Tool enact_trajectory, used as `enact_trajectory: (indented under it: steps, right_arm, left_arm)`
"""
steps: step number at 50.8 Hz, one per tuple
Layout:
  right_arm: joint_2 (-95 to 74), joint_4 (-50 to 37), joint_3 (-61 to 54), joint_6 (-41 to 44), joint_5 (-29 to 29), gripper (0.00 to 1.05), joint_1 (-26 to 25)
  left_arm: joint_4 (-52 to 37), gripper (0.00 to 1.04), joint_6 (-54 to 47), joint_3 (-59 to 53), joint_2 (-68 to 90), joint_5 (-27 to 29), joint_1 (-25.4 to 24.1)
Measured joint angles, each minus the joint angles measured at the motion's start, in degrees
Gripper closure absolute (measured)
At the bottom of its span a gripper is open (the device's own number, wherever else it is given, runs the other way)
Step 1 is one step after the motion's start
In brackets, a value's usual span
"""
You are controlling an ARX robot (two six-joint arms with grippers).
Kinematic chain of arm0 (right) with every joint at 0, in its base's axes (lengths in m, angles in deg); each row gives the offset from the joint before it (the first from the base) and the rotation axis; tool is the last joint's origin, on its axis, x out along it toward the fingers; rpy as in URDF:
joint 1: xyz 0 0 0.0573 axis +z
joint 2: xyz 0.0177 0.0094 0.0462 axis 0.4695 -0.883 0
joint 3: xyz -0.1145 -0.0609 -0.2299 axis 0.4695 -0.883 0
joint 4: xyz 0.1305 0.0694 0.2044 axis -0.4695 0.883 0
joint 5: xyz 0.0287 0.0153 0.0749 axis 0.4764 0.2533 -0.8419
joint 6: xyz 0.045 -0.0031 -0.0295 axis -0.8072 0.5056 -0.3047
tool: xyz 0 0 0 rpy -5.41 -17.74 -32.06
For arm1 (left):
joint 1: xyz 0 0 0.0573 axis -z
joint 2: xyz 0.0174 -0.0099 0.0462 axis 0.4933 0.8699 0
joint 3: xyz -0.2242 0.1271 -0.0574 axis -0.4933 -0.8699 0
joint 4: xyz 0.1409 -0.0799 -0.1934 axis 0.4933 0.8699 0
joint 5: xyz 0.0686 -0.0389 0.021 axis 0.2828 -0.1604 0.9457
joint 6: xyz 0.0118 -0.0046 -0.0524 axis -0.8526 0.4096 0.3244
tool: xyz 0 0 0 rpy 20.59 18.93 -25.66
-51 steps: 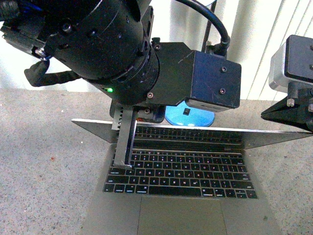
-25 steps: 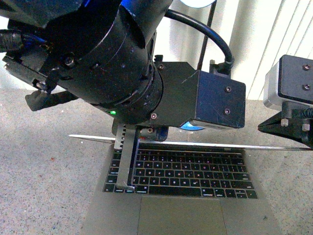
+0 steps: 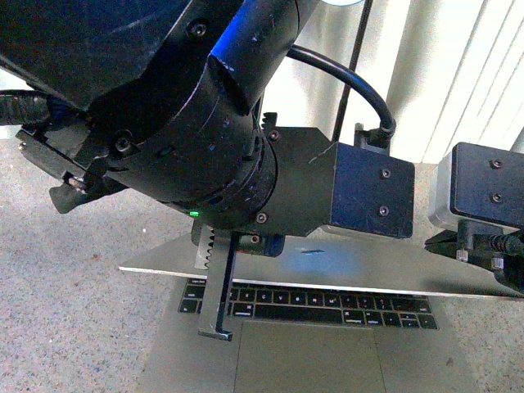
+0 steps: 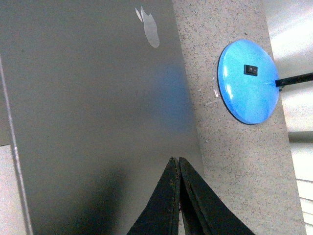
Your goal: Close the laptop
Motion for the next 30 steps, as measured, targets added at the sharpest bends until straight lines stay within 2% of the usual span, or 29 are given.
enact_trajectory:
  steps: [30]
  right_arm:
    - [-1.9,-4.9,-2.4,-2.4,-0.2,1.02,1.5]
  left_arm:
    - [-2.4,1.01,2.8,-3.5,2.1,-0.3,1.7]
